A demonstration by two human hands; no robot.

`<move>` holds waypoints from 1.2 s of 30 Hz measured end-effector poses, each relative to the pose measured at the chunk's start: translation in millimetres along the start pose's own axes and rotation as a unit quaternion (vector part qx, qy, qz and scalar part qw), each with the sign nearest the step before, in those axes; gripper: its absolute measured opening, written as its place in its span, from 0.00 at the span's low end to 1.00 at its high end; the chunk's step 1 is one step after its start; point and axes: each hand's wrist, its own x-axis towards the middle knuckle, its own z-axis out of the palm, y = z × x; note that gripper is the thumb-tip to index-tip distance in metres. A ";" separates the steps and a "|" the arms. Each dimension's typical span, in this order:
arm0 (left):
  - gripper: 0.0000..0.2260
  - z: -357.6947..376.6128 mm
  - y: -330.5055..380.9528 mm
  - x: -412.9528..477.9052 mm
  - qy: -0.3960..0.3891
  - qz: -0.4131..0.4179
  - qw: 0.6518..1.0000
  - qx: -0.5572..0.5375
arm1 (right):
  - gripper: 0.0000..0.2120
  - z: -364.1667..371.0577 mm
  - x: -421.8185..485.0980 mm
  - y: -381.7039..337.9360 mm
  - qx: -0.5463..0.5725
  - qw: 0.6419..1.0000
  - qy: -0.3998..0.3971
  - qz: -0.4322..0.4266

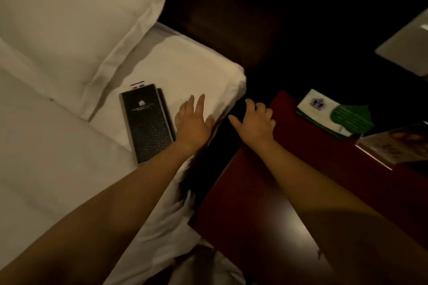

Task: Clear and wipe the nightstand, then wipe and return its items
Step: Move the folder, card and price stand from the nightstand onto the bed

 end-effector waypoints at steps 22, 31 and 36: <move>0.38 97.0 214.6 43.4 -0.215 0.043 0.956 -0.197 | 0.38 -68.6 -7.2 215.4 0.311 0.915 0.149 0.210; 0.25 104.8 221.0 52.2 -0.193 0.028 0.950 -0.245 | 0.39 -63.9 8.2 212.3 0.410 0.877 0.166 0.188; 0.21 98.8 201.6 45.7 -0.161 0.007 0.950 -0.267 | 0.32 -62.0 10.8 200.7 0.399 0.884 0.169 0.176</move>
